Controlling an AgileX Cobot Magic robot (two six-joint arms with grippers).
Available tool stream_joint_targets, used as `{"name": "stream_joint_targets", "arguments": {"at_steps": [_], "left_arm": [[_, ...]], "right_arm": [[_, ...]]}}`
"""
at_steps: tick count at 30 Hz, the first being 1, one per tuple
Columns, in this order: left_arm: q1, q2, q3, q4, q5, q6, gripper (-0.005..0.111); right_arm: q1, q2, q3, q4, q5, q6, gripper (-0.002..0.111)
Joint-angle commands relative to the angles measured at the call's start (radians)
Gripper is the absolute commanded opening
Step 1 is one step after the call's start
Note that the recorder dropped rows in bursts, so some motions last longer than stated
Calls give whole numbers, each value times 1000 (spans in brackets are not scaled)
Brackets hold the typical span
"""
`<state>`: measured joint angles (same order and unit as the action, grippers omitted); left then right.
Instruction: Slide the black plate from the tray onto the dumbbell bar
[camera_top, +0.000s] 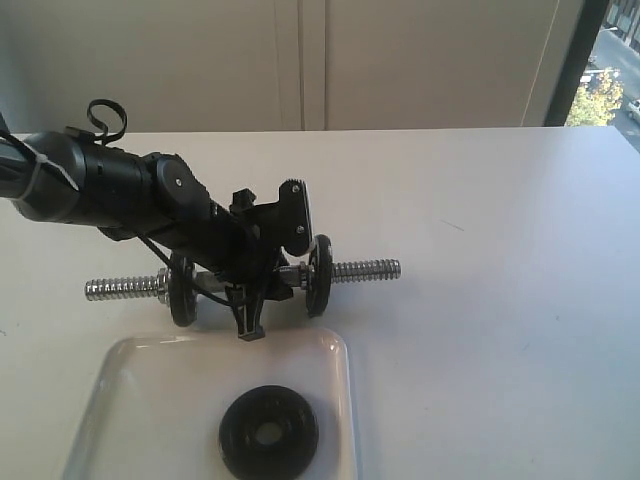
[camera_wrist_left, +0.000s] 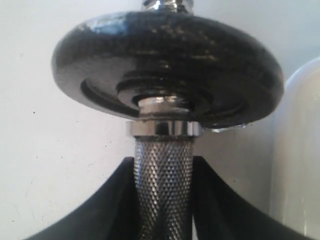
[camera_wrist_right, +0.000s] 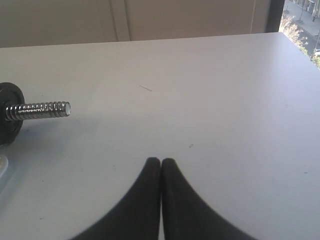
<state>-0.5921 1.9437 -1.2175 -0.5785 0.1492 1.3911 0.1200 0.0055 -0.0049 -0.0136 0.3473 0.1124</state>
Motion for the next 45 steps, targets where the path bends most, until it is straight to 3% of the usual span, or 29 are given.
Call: {"name": "stream_joint_targets", "arguments": {"at_steps": [1, 7, 12, 45], "left_arm": [[-3, 0, -4, 8, 37, -2, 32], [-3, 0, -4, 8, 39, -5, 30], [-3, -4, -4, 8, 43, -83, 0], [1, -138, -4, 16, 62, -91, 0]], "right_arm": [[0, -5, 5, -3, -4, 3, 0], [0, -5, 5, -3, -4, 3, 0], [0, -5, 5, -3, -4, 3, 0], [0, -5, 5, -3, -4, 3, 0]]}}
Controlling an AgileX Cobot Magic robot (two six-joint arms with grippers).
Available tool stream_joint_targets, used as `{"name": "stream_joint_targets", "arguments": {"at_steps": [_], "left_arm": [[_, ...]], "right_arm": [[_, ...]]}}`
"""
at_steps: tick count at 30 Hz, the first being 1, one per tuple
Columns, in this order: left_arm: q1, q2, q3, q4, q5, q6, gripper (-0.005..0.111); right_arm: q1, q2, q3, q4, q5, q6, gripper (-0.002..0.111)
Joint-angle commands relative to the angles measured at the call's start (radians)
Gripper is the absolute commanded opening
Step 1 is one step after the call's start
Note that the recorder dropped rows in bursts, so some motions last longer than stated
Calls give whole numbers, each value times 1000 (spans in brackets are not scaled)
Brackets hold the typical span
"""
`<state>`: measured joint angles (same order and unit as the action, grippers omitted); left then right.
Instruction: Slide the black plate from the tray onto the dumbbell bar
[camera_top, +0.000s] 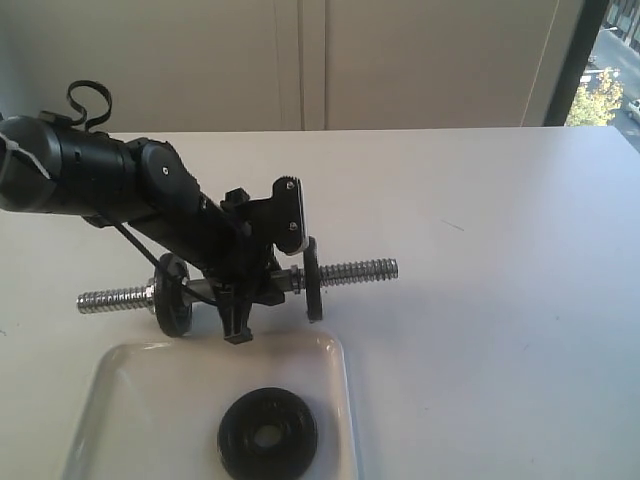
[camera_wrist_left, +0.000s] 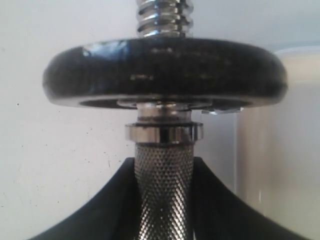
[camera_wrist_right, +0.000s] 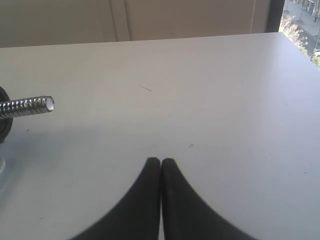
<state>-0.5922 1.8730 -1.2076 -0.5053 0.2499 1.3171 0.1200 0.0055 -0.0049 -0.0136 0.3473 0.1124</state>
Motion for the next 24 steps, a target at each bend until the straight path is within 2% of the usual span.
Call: {"name": "stream_joint_targets", "arguments": {"at_steps": [1, 7, 10, 12, 20, 22, 24], "left_arm": [[1, -69, -14, -57, -39, -17, 0], [1, -71, -14, -54, -41, -17, 0], [1, -71, -14, -54, -43, -17, 0], [1, -71, -14, -54, -43, -17, 0], [1, -71, -14, -54, -41, -17, 0], [1, -71, -14, -54, -41, -17, 0], [1, -71, -14, -54, -41, -17, 0]], "right_arm": [[0, -5, 5, -3, -4, 3, 0], [0, -5, 5, -3, -34, 3, 0], [0, -5, 5, 106, -129, 62, 0], [0, -5, 5, 192, -244, 118, 0], [0, -5, 5, 204, -805, 166, 0], [0, -5, 5, 204, -883, 259, 0], [0, -5, 5, 193, -835, 281, 0]]}}
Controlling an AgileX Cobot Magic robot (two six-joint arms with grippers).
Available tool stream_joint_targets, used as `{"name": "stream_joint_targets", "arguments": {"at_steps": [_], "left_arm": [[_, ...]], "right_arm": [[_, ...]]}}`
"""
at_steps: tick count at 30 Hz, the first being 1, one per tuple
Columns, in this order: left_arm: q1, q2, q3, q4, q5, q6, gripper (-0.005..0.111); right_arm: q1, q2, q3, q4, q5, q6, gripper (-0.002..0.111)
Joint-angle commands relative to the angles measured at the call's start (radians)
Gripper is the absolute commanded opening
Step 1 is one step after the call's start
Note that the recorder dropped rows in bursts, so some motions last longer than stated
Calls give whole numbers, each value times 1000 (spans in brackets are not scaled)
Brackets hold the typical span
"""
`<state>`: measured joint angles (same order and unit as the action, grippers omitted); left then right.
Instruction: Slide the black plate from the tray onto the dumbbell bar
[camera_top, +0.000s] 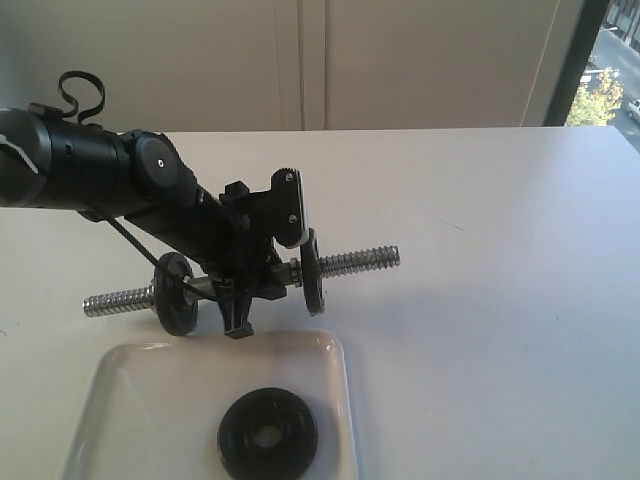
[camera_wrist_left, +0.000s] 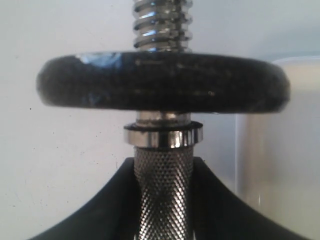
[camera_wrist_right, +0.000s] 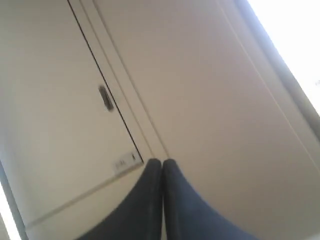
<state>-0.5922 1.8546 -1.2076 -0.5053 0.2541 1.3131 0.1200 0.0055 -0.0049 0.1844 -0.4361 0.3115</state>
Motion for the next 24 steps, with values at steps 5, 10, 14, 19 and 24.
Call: {"name": "stream_joint_targets", "arguments": {"at_steps": [5, 10, 14, 19, 24], "left_arm": [[1, -51, -14, -54, -45, -13, 0], [1, -51, -14, -54, -45, -13, 0], [1, -51, -14, -54, -45, -13, 0], [1, -51, -14, -54, -45, -13, 0], [1, -51, -14, -54, -45, -13, 0]], "right_arm": [[0, 125, -82, -4, 409, 136, 0], [43, 425, -278, 49, 713, -89, 0], [121, 725, -471, 369, 938, -587, 0], [189, 1043, -666, 578, 1159, -998, 0], [271, 1251, -825, 513, 1210, -1032, 0]]}}
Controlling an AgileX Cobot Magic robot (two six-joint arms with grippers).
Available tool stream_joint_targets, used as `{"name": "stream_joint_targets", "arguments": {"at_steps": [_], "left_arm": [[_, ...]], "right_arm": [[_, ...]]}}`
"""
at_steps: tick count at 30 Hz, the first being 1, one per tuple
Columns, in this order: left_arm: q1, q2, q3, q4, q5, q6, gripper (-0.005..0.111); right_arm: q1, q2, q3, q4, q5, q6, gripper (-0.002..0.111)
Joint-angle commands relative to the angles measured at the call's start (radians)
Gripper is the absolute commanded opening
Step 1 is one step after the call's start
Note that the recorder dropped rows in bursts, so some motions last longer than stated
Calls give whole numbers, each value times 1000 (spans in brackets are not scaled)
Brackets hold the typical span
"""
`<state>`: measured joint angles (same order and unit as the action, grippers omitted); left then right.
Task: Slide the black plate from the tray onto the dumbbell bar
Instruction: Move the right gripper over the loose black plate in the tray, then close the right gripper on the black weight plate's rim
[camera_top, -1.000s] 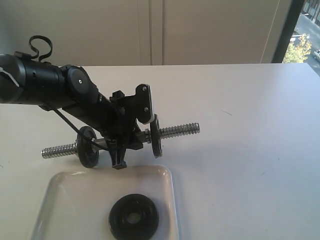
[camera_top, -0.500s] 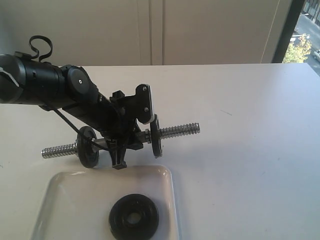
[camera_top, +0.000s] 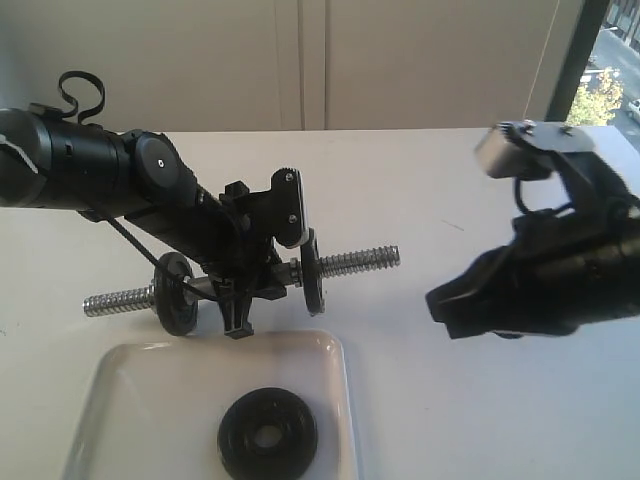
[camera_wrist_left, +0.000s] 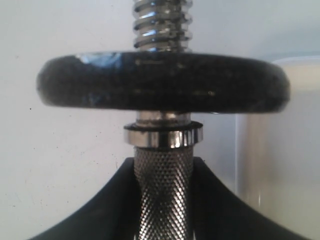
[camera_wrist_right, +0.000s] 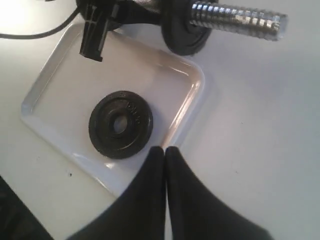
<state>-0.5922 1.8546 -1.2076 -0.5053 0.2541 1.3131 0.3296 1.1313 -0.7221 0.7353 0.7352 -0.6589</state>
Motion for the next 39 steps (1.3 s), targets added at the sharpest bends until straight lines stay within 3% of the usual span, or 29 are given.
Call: {"name": "stream_joint_targets", "arguments": {"at_steps": [1, 8, 11, 16, 21, 25, 34, 39], "left_arm": [[1, -51, -14, -54, -45, -9, 0], [1, -51, -14, -54, -55, -8, 0], [1, -51, -14, -54, -78, -8, 0], [1, -51, -14, -54, -105, -8, 0], [1, -51, -14, -54, -105, -8, 0], [1, -51, -14, -54, -105, -8, 0], [1, -51, -14, -54, -105, -8, 0], [1, -51, -14, -54, -105, -8, 0]], "right_arm": [[81, 149, -135, -60, 38, -64, 0], [271, 304, -243, -198, 2, -117, 0], [348, 348, -245, -199, -7, -157, 8], [466, 423, -245, -316, -34, -107, 37], [518, 478, -245, -372, -101, -34, 72], [535, 508, -245, -370, -148, -41, 92], [537, 523, -245, -373, -259, -16, 95], [547, 534, -245, -475, -259, 61, 99]]}}
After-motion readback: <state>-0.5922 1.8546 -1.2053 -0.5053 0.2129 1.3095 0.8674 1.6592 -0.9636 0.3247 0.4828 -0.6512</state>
